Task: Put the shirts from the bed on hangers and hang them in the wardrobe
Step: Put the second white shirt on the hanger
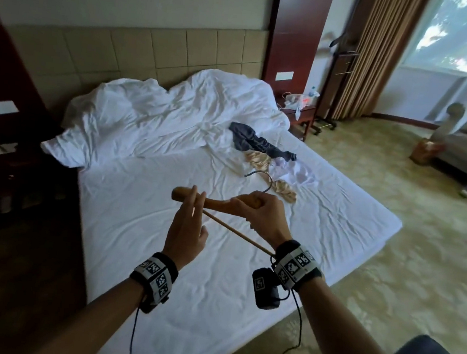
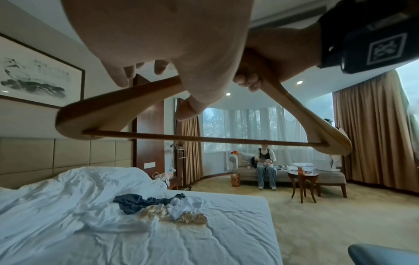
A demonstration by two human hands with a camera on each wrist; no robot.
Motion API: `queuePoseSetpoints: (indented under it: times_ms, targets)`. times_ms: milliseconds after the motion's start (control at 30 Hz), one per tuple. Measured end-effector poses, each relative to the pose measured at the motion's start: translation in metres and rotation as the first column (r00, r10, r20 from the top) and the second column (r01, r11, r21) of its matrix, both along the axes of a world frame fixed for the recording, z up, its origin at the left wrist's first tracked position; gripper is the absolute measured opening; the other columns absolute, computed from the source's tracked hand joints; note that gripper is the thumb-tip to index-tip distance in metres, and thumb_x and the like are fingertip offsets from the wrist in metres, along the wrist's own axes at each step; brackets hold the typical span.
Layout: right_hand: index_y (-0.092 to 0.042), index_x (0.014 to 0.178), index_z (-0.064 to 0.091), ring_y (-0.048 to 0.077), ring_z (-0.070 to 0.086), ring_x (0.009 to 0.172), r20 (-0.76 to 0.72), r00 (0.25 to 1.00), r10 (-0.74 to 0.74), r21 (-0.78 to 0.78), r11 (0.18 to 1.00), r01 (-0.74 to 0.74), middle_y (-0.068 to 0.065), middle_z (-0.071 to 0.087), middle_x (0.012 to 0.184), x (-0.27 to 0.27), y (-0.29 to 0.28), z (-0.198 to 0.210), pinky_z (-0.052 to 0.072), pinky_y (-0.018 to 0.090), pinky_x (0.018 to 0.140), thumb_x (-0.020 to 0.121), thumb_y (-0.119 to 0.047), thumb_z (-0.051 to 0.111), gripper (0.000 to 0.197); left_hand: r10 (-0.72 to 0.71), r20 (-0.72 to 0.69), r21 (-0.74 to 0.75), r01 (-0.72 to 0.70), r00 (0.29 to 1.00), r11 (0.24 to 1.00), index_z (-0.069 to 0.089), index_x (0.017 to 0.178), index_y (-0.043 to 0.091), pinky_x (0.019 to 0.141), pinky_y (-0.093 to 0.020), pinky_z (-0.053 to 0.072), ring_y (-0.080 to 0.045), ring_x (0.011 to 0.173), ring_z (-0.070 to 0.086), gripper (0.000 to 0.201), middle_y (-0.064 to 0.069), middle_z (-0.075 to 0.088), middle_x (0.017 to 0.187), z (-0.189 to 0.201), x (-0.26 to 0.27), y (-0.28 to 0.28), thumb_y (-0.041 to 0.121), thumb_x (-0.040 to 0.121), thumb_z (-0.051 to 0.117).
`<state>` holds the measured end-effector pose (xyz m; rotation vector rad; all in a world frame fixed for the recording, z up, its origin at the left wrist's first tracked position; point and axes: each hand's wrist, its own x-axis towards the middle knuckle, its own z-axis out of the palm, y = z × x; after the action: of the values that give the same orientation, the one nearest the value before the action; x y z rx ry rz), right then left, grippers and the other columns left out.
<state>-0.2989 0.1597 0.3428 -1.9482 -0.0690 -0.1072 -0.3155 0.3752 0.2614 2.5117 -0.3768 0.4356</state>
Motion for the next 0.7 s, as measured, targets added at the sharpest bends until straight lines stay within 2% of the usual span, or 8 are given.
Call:
queuePoseSetpoints:
  times_ms: [100, 200, 300, 400, 500, 567, 633, 700]
  targets:
    - [-0.024, 0.077, 0.077, 0.0, 0.062, 0.053, -0.051, 0.999, -0.003, -0.051, 0.999, 0.001, -0.016, 0.072, 0.066, 0.051, -0.035, -0.012, 0.048, 0.028, 0.056, 0.083, -0.043, 0.087, 0.022, 0.027, -0.093, 0.029, -0.024, 0.995, 0.999, 0.021, 0.161, 0.007, 0.099, -0.046, 0.055, -0.039, 0.131, 0.054, 0.101, -0.017, 0.02, 0.168, -0.02, 0.046, -0.028, -0.001, 0.077, 0.076]
    - [-0.028, 0.077, 0.08, -0.002, 0.067, 0.064, -0.097, 0.995, 0.033, -0.117, 0.992, -0.044, -0.017, 0.073, 0.069, 0.098, -0.063, -0.032, 0.047, 0.021, 0.058, 0.079, -0.047, 0.089, 0.021, 0.082, -0.232, 0.071, -0.067, 0.969, 0.995, 0.018, 0.161, 0.01, 0.095, -0.05, 0.055, -0.039, 0.124, 0.058, 0.096, -0.02, 0.033, 0.161, -0.052, 0.097, -0.048, 0.004, 0.082, 0.073]
    - [-0.025, 0.082, 0.08, 0.003, 0.068, 0.068, -0.125, 0.992, 0.027, -0.181, 0.982, -0.05, -0.009, 0.071, 0.071, 0.149, -0.088, -0.058, 0.054, 0.03, 0.061, 0.075, -0.053, 0.087, 0.029, 0.131, -0.35, 0.155, -0.081, 0.928, 0.985, 0.024, 0.16, 0.007, 0.101, -0.046, 0.05, -0.037, 0.13, 0.054, 0.082, -0.018, 0.041, 0.157, -0.092, 0.156, -0.064, 0.011, 0.088, 0.064]
    - [-0.047, 0.074, 0.078, 0.001, 0.064, 0.063, -0.149, 0.988, -0.027, -0.16, 0.987, 0.003, -0.01, 0.071, 0.07, 0.198, -0.111, -0.077, 0.054, 0.032, 0.064, 0.073, -0.046, 0.088, 0.011, 0.176, -0.501, 0.245, -0.056, 0.848, 0.968, 0.019, 0.162, 0.009, 0.11, -0.045, 0.042, -0.034, 0.139, 0.046, 0.075, -0.014, 0.036, 0.16, -0.122, 0.213, -0.086, 0.019, 0.097, 0.055]
    - [-0.063, 0.067, 0.069, 0.003, 0.064, 0.065, -0.174, 0.984, -0.041, -0.201, 0.98, 0.005, -0.006, 0.072, 0.074, 0.245, -0.131, -0.085, 0.054, 0.032, 0.067, 0.078, -0.04, 0.088, 0.033, 0.174, -0.648, 0.286, 0.026, 0.742, 0.958, 0.015, 0.162, 0.008, 0.114, -0.043, 0.038, -0.032, 0.144, 0.042, 0.07, -0.014, 0.034, 0.162, -0.143, 0.267, -0.11, 0.024, 0.103, 0.048]
    - [-0.058, 0.072, 0.074, 0.005, 0.063, 0.062, -0.223, 0.975, -0.023, -0.202, 0.979, -0.023, -0.002, 0.072, 0.075, 0.279, -0.148, -0.095, 0.058, 0.037, 0.067, 0.08, -0.037, 0.087, 0.026, 0.161, -0.688, 0.292, 0.067, 0.708, 0.954, 0.021, 0.16, 0.009, 0.109, -0.043, 0.043, -0.032, 0.137, 0.049, 0.064, -0.013, 0.041, 0.157, -0.153, 0.3, -0.126, 0.025, 0.103, 0.046]
    - [-0.039, 0.081, 0.08, 0.008, 0.067, 0.067, -0.278, 0.96, -0.029, -0.246, 0.968, -0.042, -0.001, 0.072, 0.077, 0.311, -0.168, -0.105, 0.061, 0.045, 0.073, 0.083, -0.036, 0.084, 0.005, 0.14, -0.719, 0.281, 0.101, 0.681, 0.954, 0.029, 0.155, 0.01, 0.104, -0.043, 0.047, -0.031, 0.131, 0.055, 0.057, -0.011, 0.047, 0.152, -0.159, 0.331, -0.143, 0.025, 0.103, 0.046]
    - [-0.025, 0.084, 0.081, 0.013, 0.069, 0.07, -0.34, 0.94, -0.039, -0.278, 0.959, -0.061, 0.002, 0.072, 0.078, 0.343, -0.191, -0.119, 0.06, 0.045, 0.077, 0.083, -0.038, 0.081, 0.014, 0.126, -0.745, 0.274, 0.128, 0.655, 0.953, 0.035, 0.149, 0.01, 0.098, -0.043, 0.05, -0.031, 0.123, 0.059, 0.05, -0.011, 0.052, 0.146, -0.164, 0.363, -0.164, 0.025, 0.103, 0.046]
